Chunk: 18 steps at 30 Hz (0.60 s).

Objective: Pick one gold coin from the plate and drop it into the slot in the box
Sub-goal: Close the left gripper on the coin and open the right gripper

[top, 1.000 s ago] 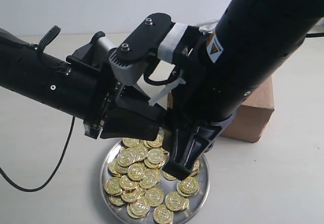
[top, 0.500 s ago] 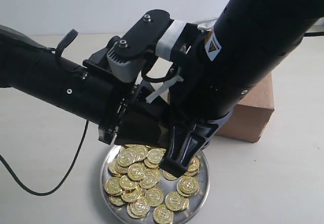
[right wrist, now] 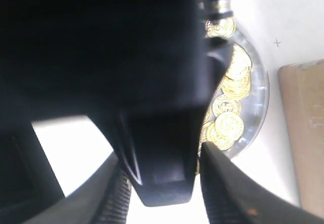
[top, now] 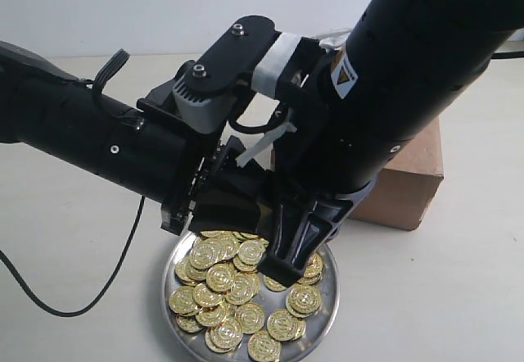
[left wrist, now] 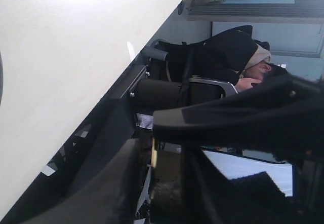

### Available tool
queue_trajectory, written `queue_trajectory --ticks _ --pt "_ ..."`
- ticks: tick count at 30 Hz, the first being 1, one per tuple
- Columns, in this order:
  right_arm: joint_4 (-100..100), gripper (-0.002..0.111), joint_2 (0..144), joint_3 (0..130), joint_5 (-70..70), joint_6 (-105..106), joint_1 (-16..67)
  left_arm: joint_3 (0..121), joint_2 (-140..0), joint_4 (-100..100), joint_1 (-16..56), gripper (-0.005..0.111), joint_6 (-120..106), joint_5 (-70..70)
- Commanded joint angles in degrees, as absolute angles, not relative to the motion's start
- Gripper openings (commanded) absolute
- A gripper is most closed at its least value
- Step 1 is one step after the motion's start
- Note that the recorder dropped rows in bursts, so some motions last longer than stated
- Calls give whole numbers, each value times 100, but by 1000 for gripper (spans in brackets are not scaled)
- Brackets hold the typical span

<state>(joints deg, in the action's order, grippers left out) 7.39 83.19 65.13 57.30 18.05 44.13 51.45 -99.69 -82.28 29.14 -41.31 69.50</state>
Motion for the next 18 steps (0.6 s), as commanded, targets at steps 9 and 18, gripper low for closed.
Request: queue_trajectory --ticks 9,18 --pt "689 35 8289 6506 5586 1796 4394 5190 -9973 -8310 2943 26 -4133 6996" --pt "677 35 8289 6506 5576 1796 4394 5190 -9973 -8413 2943 7 -4178 6996"
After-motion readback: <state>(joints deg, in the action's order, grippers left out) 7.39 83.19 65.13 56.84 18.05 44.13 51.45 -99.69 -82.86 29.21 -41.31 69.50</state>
